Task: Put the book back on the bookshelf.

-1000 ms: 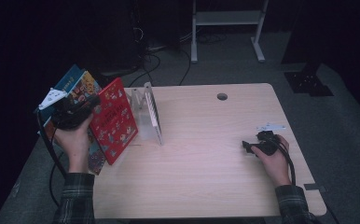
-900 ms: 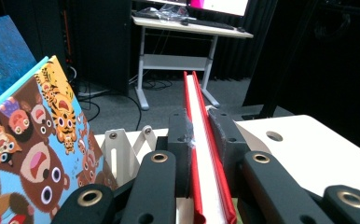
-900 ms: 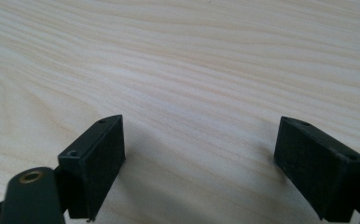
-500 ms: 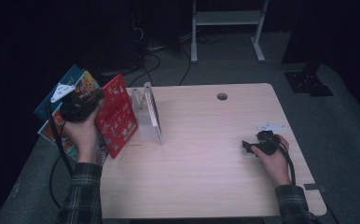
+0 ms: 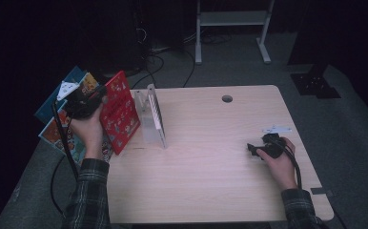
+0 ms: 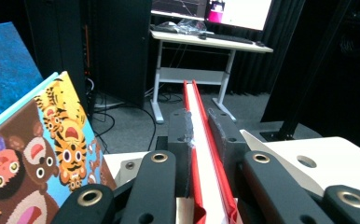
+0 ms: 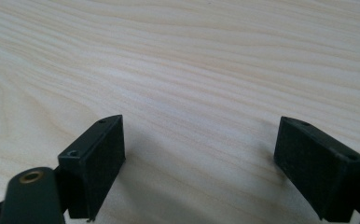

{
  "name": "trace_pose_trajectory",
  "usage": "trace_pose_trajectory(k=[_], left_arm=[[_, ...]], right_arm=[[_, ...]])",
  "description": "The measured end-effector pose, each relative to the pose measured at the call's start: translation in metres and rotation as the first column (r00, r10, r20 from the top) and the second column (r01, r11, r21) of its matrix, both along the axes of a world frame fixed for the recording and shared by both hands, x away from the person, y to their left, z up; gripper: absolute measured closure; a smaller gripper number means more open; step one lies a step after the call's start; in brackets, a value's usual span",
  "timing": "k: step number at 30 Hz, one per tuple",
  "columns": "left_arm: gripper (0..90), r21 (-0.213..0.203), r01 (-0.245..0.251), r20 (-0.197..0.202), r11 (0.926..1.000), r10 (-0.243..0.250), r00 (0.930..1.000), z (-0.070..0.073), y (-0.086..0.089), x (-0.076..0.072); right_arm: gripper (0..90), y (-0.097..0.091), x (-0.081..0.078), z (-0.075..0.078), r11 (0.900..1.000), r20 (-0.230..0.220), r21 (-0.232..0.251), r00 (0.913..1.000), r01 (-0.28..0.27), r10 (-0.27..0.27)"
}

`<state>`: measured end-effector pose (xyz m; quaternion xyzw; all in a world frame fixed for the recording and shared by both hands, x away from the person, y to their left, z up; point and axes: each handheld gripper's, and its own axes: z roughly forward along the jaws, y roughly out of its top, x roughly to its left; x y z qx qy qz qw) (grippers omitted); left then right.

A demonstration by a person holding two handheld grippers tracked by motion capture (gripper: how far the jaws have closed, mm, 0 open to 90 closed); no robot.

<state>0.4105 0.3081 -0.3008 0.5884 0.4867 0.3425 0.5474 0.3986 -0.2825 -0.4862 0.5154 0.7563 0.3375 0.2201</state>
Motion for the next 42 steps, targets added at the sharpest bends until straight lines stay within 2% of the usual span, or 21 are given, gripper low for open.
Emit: trace_pose_trajectory(k=[5, 15, 22, 24, 29, 33, 37, 39, 40, 42], left_arm=[[79.7, 0.007, 0.001, 0.0, 1.0, -0.001, 1.0, -0.003, 0.003, -0.001], [79.5, 0.026, 0.004, -0.032, 0.9997, -0.003, 0.9995, -0.005, 0.004, -0.002], [79.4, 0.044, 0.001, -0.068, 0.999, 0.002, 0.9976, -0.005, 0.002, -0.004], [79.3, 0.049, 0.002, -0.092, 0.9988, 0.002, 0.9958, -0.005, 0.004, -0.006], [79.2, 0.044, 0.009, -0.093, 0.999, -0.005, 0.9956, -0.007, 0.006, -0.008], [78.1, 0.04, 0.016, -0.115, 0.9991, -0.011, 0.9932, -0.004, 0.006, -0.008], [69.5, 0.048, 0.013, -0.124, 0.9988, -0.007, 0.9923, -0.003, 0.009, -0.011], [62.2, 0.049, 0.019, -0.123, 0.9986, -0.013, 0.9923, -0.003, 0.01, -0.013], [59.8, 0.063, 0.019, -0.131, 0.9978, -0.01, 0.9913, -0.003, 0.011, -0.015], [54.2, 0.055, 0.032, -0.139, 0.998, -0.024, 0.99, -0.003, 0.012, -0.018]], right_arm=[[15.4, 0.0, 0.0, 0.0, 1.0, -0.001, 0.0, 1.0, 0.001, -0.001], [15.4, 0.0, 0.0, 0.0, 1.0, -0.001, 0.0, 1.0, 0.001, -0.001], [15.5, 0.001, 0.0, 0.0, 1.0, -0.001, 0.001, 1.0, 0.002, -0.002], [15.5, 0.001, 0.0, 0.0, 1.0, 0.001, 0.0, 1.0, 0.0, 0.0], [15.5, 0.001, 0.0, 0.0, 1.0, 0.001, 0.0, 1.0, 0.0, 0.0], [15.5, 0.001, -0.001, 0.0, 1.0, 0.001, -0.001, 1.0, -0.002, 0.002], [15.5, 0.001, -0.001, 0.0, 1.0, 0.002, -0.002, 1.0, -0.006, 0.006], [15.5, 0.001, -0.001, 0.0, 1.0, 0.002, -0.002, 1.0, -0.006, 0.006], [15.5, 0.001, -0.001, 0.0, 1.0, 0.002, -0.002, 1.0, -0.006, 0.006], [15.5, 0.001, -0.001, 0.0, 1.0, 0.002, -0.002, 1.0, -0.006, 0.006]])
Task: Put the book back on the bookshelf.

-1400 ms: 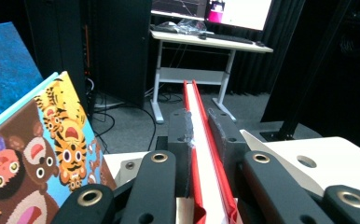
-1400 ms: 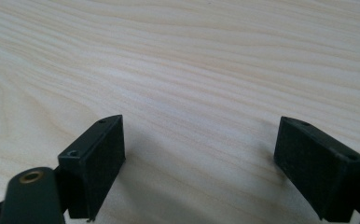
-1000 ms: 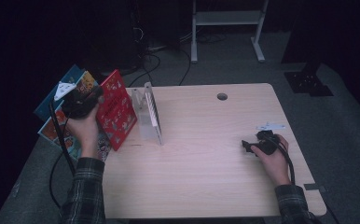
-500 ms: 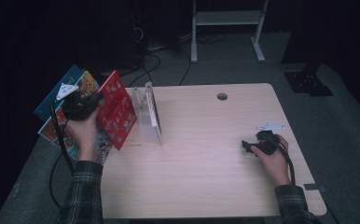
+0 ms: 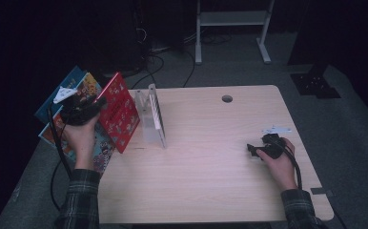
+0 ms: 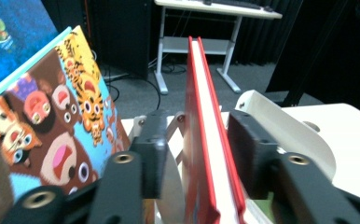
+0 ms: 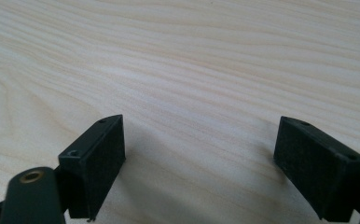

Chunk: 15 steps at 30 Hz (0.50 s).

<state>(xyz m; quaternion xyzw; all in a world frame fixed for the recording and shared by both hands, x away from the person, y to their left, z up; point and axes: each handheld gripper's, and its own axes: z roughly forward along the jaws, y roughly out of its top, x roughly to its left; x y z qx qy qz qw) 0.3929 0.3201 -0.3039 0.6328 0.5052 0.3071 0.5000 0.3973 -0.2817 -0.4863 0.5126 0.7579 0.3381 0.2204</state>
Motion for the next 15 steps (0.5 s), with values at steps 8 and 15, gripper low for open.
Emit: trace_pose_trajectory(k=[8, 15], left_arm=[[37.6, -0.003, 0.007, -0.013, 1.0, -0.007, 0.9999, -0.003, 0.002, -0.014], [27.7, 0.037, 0.025, -0.023, 0.999, -0.024, 0.9995, -0.002, -0.002, -0.028]], right_arm=[[15.5, 0.0, 0.0, 0.0, 1.0, 0.0, 0.0, 1.0, 0.0, 0.0], [15.5, 0.0, 0.0, 0.0, 1.0, 0.0, 0.0, 1.0, 0.002, -0.002]])
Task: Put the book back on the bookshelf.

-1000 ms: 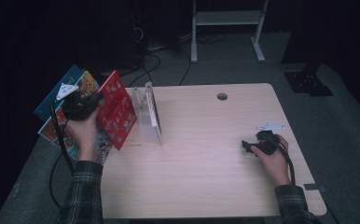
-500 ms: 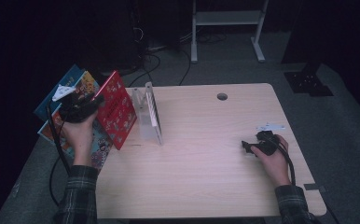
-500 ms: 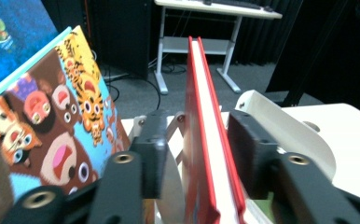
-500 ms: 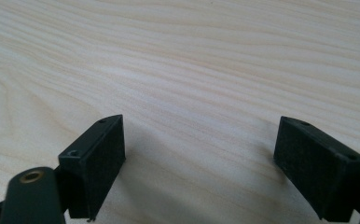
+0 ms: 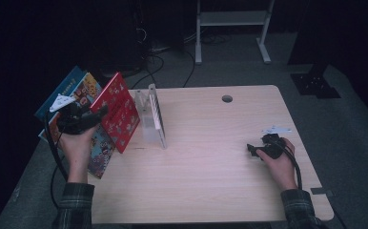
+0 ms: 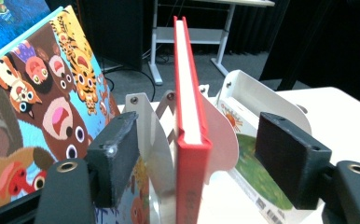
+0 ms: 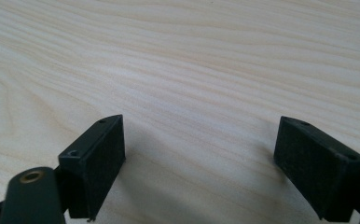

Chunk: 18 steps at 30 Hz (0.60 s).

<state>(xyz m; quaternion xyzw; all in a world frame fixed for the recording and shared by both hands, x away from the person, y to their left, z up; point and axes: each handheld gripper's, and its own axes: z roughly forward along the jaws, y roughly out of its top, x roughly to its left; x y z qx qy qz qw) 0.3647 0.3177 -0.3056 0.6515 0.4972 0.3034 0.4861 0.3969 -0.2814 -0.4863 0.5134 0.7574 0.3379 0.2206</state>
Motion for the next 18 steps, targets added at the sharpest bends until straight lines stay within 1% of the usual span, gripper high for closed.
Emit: trace_pose_trajectory(k=[2, 6, 10, 12, 14, 18], left_arm=[[25.5, 0.017, 0.002, -0.001, 0.9998, -0.002, 1.0, -0.001, -0.002, -0.004], [19.2, 0.03, 0.0, -0.015, 0.9995, 0.0, 0.9999, -0.004, -0.005, -0.012], [14.7, 0.032, -0.005, -0.022, 0.9995, 0.006, 0.9997, -0.009, -0.006, -0.02], [13.9, 0.038, -0.007, -0.022, 0.9993, 0.007, 0.9997, -0.012, -0.006, -0.024], [11.5, 0.03, 0.002, -0.034, 0.9995, -0.001, 0.9994, -0.014, -0.007, -0.027], [8.4, 0.044, 0.017, -0.043, 0.9989, -0.015, 0.9989, -0.018, -0.01, -0.034]], right_arm=[[15.5, 0.0, 0.0, 0.0, 1.0, -0.001, 0.0, 1.0, 0.0, 0.0], [15.5, 0.0, 0.0, 0.0, 1.0, 0.0, 0.0, 1.0, 0.0, 0.0], [15.5, 0.0, 0.0, 0.0, 1.0, -0.001, 0.001, 1.0, 0.0, 0.0], [15.5, 0.0, 0.0, 0.0, 1.0, -0.002, 0.002, 1.0, 0.001, -0.001], [15.5, 0.0, 0.0, 0.0, 1.0, -0.001, 0.002, 1.0, 0.0, 0.0], [15.5, 0.0, 0.0, 0.0, 1.0, -0.002, 0.002, 1.0, 0.0, 0.0]])
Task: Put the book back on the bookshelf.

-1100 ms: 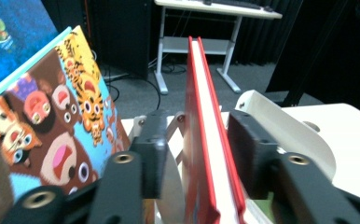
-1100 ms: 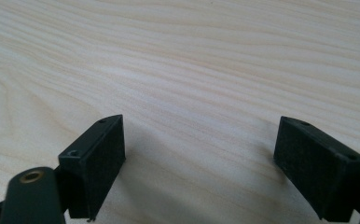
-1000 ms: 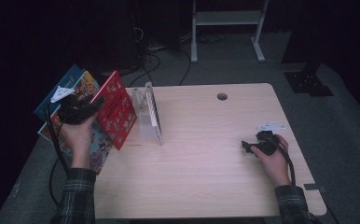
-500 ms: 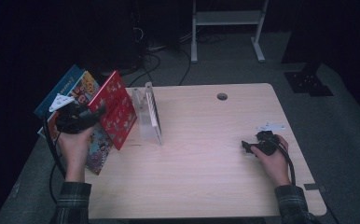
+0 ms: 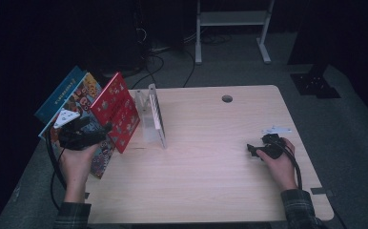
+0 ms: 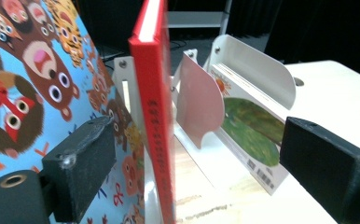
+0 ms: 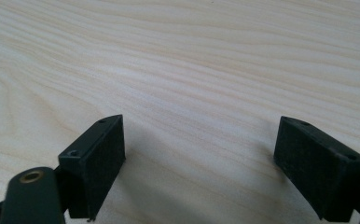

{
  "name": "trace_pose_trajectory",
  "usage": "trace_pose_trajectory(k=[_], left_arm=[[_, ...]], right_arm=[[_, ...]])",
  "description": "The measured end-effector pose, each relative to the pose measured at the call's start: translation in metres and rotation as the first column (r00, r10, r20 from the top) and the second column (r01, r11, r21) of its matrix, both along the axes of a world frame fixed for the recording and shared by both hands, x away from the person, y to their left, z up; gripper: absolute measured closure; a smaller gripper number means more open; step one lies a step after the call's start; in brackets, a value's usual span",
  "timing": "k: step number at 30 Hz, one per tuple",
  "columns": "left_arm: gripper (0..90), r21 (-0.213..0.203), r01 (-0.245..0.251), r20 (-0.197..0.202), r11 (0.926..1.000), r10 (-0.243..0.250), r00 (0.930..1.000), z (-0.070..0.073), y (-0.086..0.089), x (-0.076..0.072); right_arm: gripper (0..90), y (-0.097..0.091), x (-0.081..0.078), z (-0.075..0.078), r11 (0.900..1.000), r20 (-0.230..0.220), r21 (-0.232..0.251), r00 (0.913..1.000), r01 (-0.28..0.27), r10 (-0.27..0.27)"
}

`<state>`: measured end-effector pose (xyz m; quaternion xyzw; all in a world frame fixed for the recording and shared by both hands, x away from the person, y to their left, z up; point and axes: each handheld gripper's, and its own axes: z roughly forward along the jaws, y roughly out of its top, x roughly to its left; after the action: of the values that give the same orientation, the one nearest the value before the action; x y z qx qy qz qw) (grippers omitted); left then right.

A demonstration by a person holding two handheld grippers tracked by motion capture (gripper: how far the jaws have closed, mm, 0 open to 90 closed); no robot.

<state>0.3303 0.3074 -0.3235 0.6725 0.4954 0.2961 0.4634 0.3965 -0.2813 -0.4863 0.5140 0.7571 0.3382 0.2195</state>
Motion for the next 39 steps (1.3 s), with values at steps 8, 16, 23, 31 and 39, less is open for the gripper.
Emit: trace_pose_trajectory(k=[8, 16, 23, 31, 39], left_arm=[[2.4, 0.003, 0.023, -0.003, 0.9997, -0.023, 0.9997, -0.007, -0.008, -0.014], [1.4, 0.005, 0.055, -0.009, 0.9984, -0.055, 0.9984, -0.017, -0.02, -0.029], [1.4, 0.02, 0.081, -0.022, 0.9965, -0.08, 0.9965, -0.026, -0.031, -0.038], [1.4, 0.027, 0.117, -0.045, 0.9928, -0.115, 0.9923, -0.04, -0.044, -0.049], [1.4, 0.017, 0.151, -0.071, 0.9885, -0.149, 0.9863, -0.055, -0.056, -0.062]], right_arm=[[15.5, 0.0, 0.0, 0.0, 1.0, 0.0, 0.0, 1.0, 0.0, 0.0], [15.5, 0.0, 0.0, 0.0, 1.0, 0.0, 0.0, 1.0, 0.0, 0.0], [15.5, 0.0, 0.0, 0.0, 1.0, 0.0, 0.001, 1.0, -0.001, 0.001], [15.5, -0.001, -0.001, 0.0, 1.0, -0.001, -0.001, 1.0, -0.003, 0.003], [15.5, -0.001, -0.001, 0.0, 1.0, 0.0, -0.001, 1.0, -0.004, 0.004]])
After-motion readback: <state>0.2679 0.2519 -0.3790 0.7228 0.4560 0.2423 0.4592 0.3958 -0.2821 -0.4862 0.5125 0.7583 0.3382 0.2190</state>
